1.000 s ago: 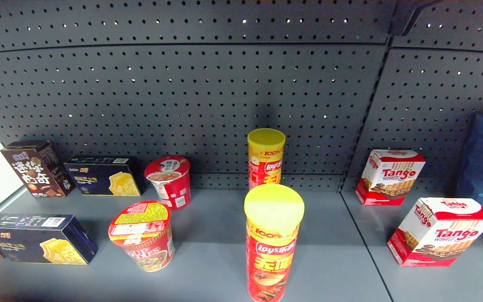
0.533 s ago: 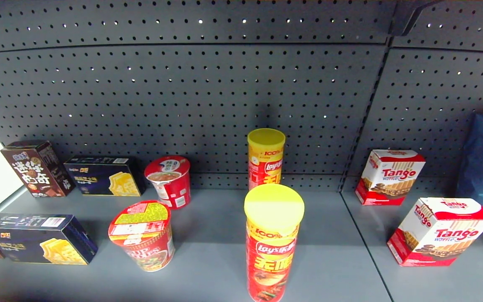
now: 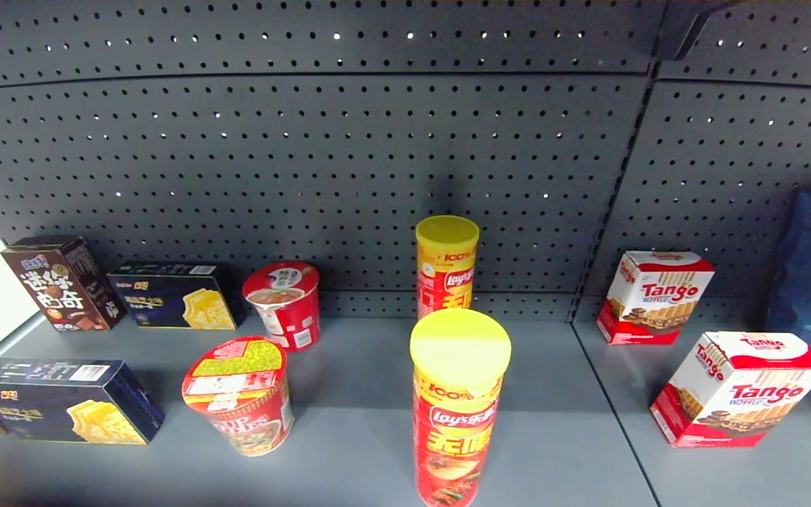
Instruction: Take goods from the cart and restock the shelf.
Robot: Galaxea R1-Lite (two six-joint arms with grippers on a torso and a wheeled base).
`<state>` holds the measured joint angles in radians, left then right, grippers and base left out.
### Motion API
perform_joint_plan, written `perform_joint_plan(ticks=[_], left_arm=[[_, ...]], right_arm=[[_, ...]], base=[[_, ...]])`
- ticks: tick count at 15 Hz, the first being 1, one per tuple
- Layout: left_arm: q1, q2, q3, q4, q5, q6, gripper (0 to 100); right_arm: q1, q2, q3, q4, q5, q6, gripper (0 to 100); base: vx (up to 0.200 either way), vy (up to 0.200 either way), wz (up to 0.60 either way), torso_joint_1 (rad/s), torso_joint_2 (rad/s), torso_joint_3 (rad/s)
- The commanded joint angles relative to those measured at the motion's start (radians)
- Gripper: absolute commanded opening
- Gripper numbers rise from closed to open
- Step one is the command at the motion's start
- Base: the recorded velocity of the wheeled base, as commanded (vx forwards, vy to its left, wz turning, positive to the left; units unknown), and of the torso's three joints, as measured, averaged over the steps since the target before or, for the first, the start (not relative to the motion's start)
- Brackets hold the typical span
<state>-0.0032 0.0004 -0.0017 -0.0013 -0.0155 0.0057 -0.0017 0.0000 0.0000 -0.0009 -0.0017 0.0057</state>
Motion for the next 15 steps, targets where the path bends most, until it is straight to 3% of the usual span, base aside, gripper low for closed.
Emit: perform_joint_plan(ticks=[1, 4, 15], left_arm=[[0.0, 0.0, 0.0, 0.0, -0.003, 0.003, 100], [0.0, 0.0, 0.0, 0.0, 0.005, -0.003, 100], [0.002, 0.0, 0.0, 0.0, 0.002, -0.001, 100]], right_arm=[[0.0, 0.0, 0.0, -0.001, 0.0, 0.0, 100], [0.0, 0.0, 0.0, -0.001, 0.0, 0.0, 100], [0.0, 0.0, 0.0, -0.001, 0.0, 0.0, 100]], base=[[0.0, 0.0, 0.0, 0.0, 0.0, 0.0], [-0.2, 0.0, 0.0, 0.006, 0.0, 0.004], [0.0, 0.0, 0.0, 0.0, 0.0, 0.0]])
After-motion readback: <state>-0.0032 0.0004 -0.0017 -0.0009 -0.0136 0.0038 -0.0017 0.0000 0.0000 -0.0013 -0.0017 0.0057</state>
